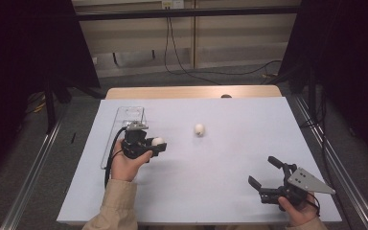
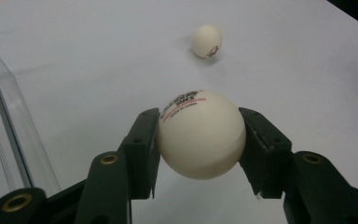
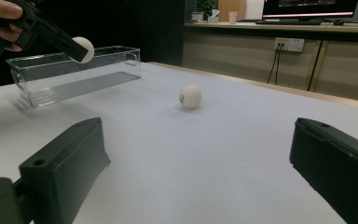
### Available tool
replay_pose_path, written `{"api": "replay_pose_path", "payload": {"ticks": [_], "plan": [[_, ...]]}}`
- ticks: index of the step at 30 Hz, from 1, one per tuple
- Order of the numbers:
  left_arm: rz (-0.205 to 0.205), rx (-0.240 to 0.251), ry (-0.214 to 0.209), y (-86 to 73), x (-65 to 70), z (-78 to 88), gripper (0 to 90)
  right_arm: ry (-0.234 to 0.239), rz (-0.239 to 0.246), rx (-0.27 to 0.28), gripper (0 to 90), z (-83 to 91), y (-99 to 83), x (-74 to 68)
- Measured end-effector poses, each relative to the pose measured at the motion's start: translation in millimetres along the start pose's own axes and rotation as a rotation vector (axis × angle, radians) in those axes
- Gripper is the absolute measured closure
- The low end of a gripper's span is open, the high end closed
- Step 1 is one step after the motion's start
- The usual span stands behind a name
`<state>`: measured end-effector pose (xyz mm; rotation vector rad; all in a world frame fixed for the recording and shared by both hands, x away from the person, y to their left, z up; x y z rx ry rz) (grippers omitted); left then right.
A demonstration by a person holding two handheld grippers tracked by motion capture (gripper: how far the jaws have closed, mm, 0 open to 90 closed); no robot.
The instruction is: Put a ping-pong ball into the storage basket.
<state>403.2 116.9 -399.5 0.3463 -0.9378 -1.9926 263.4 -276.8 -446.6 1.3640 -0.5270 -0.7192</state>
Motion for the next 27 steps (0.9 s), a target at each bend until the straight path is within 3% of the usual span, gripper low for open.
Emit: {"api": "replay_pose_path", "payload": {"ticks": [2, 24, 27], "plan": [[0.016, 0.003, 0.003, -0.3, -0.5, 0.7, 51.1, 0.0, 0.0, 0.0, 2.8, 0.0, 0.0, 0.0], [0.018, 0.009, 0.03, -1.0, -11.4, 7.7, 51.1, -0.002, -0.003, 0.003, 2.8, 0.3, 0.2, 0.1], [0.033, 0.014, 0.033, -0.9, -11.8, 8.6, 51.1, -0.002, -0.002, 0.003, 2.8, 0.3, 0.2, 0.3]]}}
Point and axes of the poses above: each handheld gripper's, and its own axes: z roughly backward along the jaws, y roughly out of its top, x roughly to its right, the point moved 3 cm from there along -z, roughly forward along the jaws, and after that the axes turned 9 degrees about y, right-handed, at the moved point
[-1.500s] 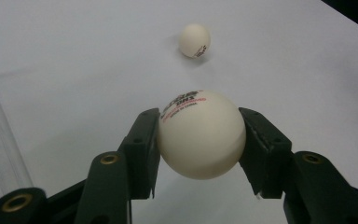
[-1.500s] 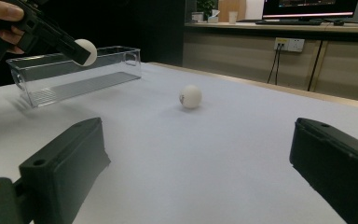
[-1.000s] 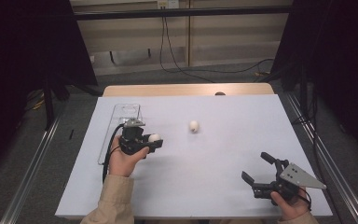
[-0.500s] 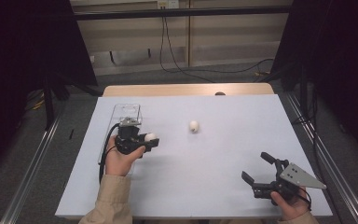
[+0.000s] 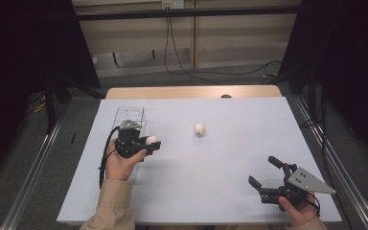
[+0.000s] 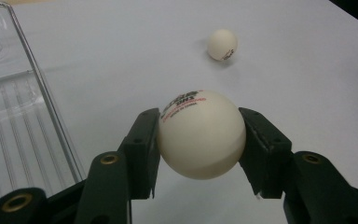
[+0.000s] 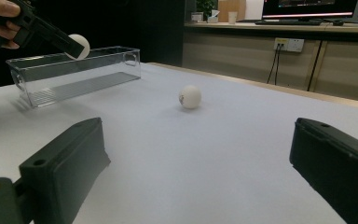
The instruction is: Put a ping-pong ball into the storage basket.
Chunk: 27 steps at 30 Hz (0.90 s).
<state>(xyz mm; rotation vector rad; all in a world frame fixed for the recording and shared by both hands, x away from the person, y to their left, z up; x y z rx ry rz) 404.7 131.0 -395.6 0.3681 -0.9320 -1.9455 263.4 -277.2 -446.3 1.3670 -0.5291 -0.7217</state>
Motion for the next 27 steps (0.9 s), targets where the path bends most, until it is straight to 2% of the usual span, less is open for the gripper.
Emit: {"api": "replay_pose_path", "payload": {"ticks": [27], "plan": [[0.012, 0.008, 0.029, -0.5, -10.8, 6.6, 51.1, 0.0, 0.0, 0.002, 2.8, 0.0, 0.0, 0.3]]}}
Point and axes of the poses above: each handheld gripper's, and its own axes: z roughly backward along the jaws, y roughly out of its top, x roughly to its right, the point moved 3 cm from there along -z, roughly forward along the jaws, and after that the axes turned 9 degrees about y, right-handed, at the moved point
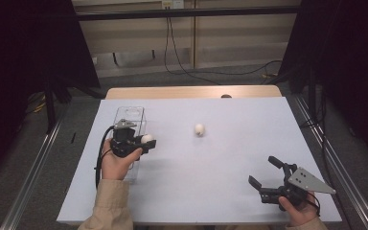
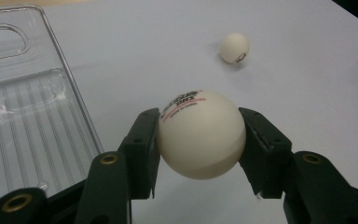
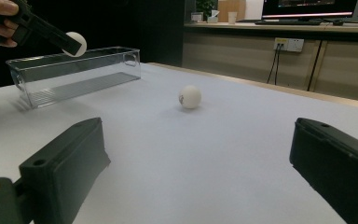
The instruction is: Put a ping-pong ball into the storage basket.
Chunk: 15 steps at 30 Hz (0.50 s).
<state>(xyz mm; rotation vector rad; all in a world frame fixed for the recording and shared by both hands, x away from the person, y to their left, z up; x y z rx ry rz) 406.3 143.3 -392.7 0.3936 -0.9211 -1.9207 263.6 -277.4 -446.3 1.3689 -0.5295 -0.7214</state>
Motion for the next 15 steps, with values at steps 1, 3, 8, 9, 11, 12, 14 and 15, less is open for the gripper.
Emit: {"api": "replay_pose_path", "payload": {"ticks": [1, 3, 8, 9, 11, 12, 14, 15], "plan": [[0.0, -0.001, 0.0, 0.0, -0.3, 0.4, 51.1, 0.0, 0.0, 0.0, 2.8, 0.0, 0.0, 0.1], [0.0, 0.001, 0.002, 0.0, -1.1, 1.1, 51.1, 0.0, 0.0, 0.0, 2.8, 0.0, 0.0, 0.0], [0.007, 0.008, 0.009, 0.1, -2.4, 2.1, 51.1, 0.0, 0.001, 0.001, 2.8, 0.0, 0.1, -0.2], [0.006, 0.008, 0.01, 0.2, -2.7, 2.4, 51.1, -0.001, 0.001, 0.001, 2.8, 0.0, 0.1, -0.1], [0.003, 0.005, 0.012, 0.1, -3.9, 3.3, 51.1, -0.001, 0.001, 0.001, 2.8, 0.0, 0.1, 0.0], [0.003, 0.008, 0.012, 0.1, -4.3, 3.5, 51.1, -0.001, 0.0, 0.001, 2.8, 0.0, 0.1, -0.1], [0.004, 0.007, 0.014, 0.2, -5.1, 4.3, 51.1, 0.0, 0.0, 0.001, 2.8, 0.1, 0.1, -0.3], [0.009, 0.01, 0.015, 0.3, -5.1, 4.4, 51.1, -0.001, 0.001, 0.001, 2.8, 0.0, 0.2, -0.2]]}}
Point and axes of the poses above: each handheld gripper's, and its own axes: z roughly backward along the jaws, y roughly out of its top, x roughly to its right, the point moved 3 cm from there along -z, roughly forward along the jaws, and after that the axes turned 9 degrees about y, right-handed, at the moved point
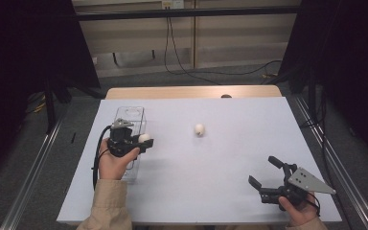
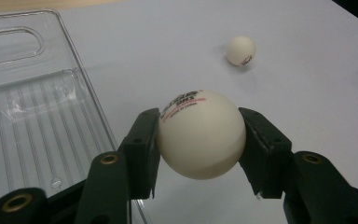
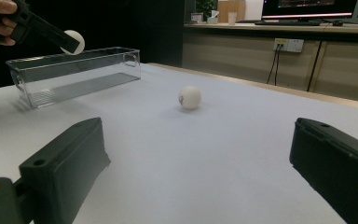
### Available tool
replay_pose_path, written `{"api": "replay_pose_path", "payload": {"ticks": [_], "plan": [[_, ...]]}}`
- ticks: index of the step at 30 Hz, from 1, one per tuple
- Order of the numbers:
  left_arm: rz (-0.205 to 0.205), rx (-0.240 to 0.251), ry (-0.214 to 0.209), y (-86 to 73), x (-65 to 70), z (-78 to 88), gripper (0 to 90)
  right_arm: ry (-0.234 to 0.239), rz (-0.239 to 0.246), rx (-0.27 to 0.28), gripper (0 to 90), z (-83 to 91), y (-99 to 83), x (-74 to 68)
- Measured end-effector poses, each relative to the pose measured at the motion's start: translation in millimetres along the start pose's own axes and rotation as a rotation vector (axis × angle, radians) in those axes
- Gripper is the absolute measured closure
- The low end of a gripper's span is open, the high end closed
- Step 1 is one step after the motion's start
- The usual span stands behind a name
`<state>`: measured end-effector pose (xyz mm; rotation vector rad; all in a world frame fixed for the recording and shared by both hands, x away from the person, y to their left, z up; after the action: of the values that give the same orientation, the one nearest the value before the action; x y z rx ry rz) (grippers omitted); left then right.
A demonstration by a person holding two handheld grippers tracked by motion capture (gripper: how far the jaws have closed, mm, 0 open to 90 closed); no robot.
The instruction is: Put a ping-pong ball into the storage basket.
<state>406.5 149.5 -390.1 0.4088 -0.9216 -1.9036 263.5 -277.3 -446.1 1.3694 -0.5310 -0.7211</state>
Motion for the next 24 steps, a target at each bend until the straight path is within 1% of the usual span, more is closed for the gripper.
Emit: {"api": "replay_pose_path", "payload": {"ticks": [3, 4, 7, 10, 11, 13, 15, 16, 17, 18, 24], "plan": [[0.004, 0.002, 0.003, -0.2, -0.6, 0.2, 51.1, 0.0, 0.0, 0.0, 2.8, 0.1, 0.0, 0.1], [-0.003, -0.004, 0.005, -0.4, -1.2, 0.4, 51.1, -0.001, 0.0, 0.0, 2.8, 0.1, 0.0, 0.2], [-0.002, -0.001, 0.008, -0.3, -1.8, 0.3, 51.1, 0.0, 0.002, 0.001, 2.8, 0.4, 0.2, 0.2], [0.003, 0.0, 0.01, -0.2, -2.1, 0.9, 51.1, 0.0, 0.003, 0.0, 2.8, 0.6, 0.1, 0.3], [-0.003, -0.002, 0.011, -0.4, -2.8, 1.2, 51.1, 0.0, 0.003, 0.001, 2.8, 0.5, 0.2, 0.3], [0.005, 0.001, 0.01, -0.3, -3.2, 1.6, 51.1, -0.001, 0.003, 0.001, 2.8, 0.4, 0.2, 0.2], [-0.002, -0.001, 0.014, -0.4, -4.6, 2.2, 51.1, -0.001, 0.003, 0.001, 2.8, 0.4, 0.1, 0.3], [0.005, 0.004, 0.013, -0.3, -4.6, 2.3, 51.1, -0.002, 0.003, 0.001, 2.8, 0.4, 0.1, 0.3], [0.001, 0.001, 0.015, -0.4, -5.3, 2.7, 51.1, -0.001, 0.002, 0.001, 2.8, 0.4, 0.1, 0.3], [0.009, 0.004, 0.016, -0.4, -5.2, 2.7, 51.1, -0.001, 0.003, 0.001, 2.8, 0.4, 0.1, 0.3], [0.003, 0.003, 0.02, -0.3, -6.9, 4.0, 51.1, -0.002, 0.003, 0.0, 2.8, 0.4, 0.1, 0.2]]}}
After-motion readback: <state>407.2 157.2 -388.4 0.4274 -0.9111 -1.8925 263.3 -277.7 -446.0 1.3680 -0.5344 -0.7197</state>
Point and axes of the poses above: each handheld gripper's, and its own axes: z roughly backward along the jaws, y roughly out of its top, x roughly to its right, the point moved 3 cm from there along -z, roughly forward along the jaws, and after that the axes turned 9 degrees about y, right-handed, at the moved point
